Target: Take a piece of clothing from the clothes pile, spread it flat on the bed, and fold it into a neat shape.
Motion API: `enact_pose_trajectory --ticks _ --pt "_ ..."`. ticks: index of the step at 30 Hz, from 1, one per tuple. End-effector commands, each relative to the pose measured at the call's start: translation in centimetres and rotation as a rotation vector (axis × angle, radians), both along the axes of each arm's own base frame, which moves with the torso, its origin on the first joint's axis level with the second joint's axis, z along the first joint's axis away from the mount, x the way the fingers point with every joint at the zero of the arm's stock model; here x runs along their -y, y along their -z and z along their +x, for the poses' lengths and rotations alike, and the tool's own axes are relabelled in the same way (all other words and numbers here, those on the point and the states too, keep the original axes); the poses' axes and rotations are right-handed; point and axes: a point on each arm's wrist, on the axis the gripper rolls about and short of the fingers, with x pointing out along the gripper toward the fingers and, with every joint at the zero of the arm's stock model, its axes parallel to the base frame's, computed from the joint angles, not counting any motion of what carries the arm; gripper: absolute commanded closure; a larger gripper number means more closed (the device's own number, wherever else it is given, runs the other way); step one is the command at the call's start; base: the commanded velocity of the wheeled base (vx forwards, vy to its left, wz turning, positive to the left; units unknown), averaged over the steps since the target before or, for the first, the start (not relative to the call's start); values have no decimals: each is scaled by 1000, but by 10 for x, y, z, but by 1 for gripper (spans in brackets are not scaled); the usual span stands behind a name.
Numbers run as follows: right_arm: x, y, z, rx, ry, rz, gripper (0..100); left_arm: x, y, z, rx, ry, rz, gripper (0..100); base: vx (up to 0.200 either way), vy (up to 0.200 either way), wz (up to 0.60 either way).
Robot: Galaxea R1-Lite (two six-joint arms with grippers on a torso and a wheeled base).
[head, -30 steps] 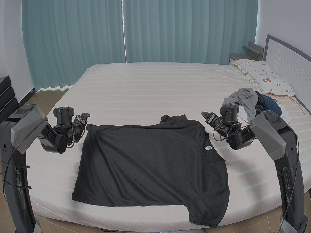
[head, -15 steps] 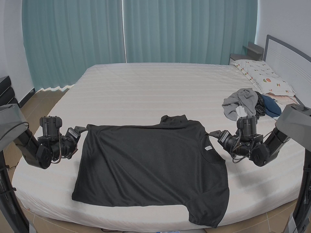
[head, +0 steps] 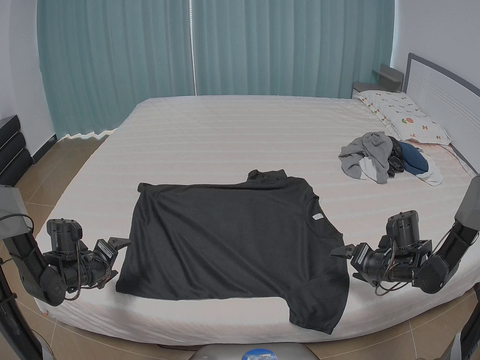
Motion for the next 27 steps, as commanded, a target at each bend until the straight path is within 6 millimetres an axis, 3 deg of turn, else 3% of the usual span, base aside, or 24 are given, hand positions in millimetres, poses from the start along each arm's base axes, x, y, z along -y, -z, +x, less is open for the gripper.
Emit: enact_pose_trajectory --ticks 1,11,27 --pt "0 -1 -5 -3 -6 -2 0 -1 25 1 -78 20 39 0 0 0 0" --pt "0 -1 -5 -3 -6 -2 0 -2 37 12 -45 21 60 0 0 0 0" --pt "1 -1 -5 -2 -4 -2 0 -5 46 9 -83 -6 153 0 0 0 0"
